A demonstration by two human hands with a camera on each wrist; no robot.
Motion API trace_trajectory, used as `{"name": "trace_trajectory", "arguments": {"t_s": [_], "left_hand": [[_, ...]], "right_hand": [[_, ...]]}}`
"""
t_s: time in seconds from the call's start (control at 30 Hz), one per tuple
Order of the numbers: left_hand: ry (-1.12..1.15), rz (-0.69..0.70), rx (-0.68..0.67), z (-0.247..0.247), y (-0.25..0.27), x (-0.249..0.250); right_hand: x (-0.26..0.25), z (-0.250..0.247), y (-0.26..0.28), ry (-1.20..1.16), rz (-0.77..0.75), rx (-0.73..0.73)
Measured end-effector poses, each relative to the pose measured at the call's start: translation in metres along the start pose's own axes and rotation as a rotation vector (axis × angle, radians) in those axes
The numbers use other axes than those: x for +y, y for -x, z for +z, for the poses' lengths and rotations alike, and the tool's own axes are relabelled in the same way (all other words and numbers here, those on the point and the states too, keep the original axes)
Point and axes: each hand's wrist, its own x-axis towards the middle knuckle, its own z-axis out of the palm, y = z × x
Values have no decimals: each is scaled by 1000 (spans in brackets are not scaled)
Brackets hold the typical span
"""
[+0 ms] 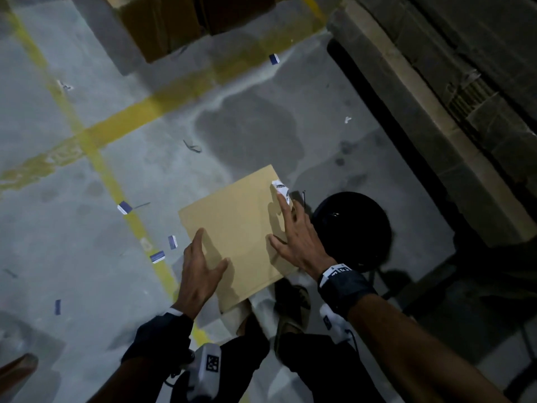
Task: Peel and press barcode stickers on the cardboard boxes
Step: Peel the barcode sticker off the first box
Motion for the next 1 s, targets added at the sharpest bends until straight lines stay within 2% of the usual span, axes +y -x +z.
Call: {"name": "trace_trajectory", "arguments": {"t_s": [0.23, 0.47, 0.73, 1.0], "left_hand": [[-6, 1, -30, 49, -33, -39], [-6, 23, -77, 89, -48, -62], [-34, 16, -73, 102, -55, -81], [-49, -30, -103, 101, -57, -78]], "right_hand": [[46, 57, -20, -35, -5, 12], [82, 88, -31, 73, 7, 0], [98, 113, -37, 177, -11, 8], [98, 119, -49, 127, -55, -12]]}}
